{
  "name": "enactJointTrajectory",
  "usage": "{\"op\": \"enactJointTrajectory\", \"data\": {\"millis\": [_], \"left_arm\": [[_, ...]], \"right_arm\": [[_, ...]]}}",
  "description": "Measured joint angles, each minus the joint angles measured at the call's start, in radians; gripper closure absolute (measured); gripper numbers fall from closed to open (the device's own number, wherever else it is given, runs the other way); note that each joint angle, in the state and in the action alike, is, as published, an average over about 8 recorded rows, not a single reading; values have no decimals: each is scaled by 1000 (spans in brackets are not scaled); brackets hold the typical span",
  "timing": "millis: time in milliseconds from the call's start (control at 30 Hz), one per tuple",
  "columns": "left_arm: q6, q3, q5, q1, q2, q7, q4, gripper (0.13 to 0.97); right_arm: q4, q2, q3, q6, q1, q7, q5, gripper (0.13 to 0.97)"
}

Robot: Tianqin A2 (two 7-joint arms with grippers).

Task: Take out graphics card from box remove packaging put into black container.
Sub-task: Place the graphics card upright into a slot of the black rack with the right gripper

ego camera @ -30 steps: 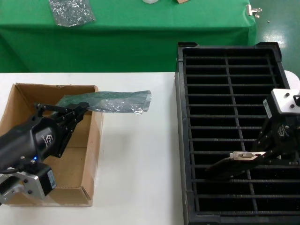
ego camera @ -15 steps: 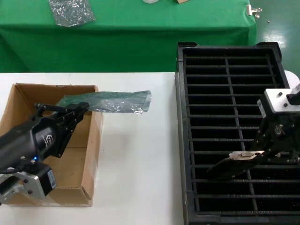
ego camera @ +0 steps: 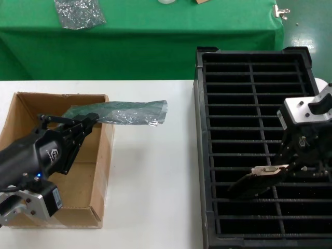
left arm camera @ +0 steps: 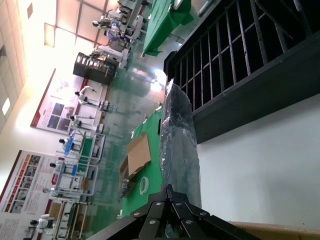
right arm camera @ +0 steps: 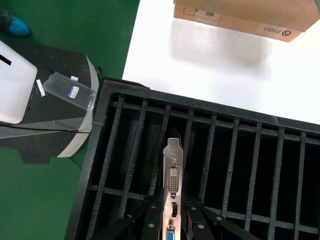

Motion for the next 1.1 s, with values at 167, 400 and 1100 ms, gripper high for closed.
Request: {"op": "enactJointTrajectory", "data": {"millis": [167, 400, 1100], "left_arm": [[0, 0, 0, 0, 0, 0, 0, 958], [0, 0, 0, 0, 0, 0, 0, 958], [0, 0, 0, 0, 0, 0, 0, 958]], "right_arm": [[-29, -25, -2, 0, -1, -6, -13, 907], [-63, -57, 5, 0, -16, -11, -33, 907], [-83, -80, 73, 0, -82, -43, -86, 809]]}}
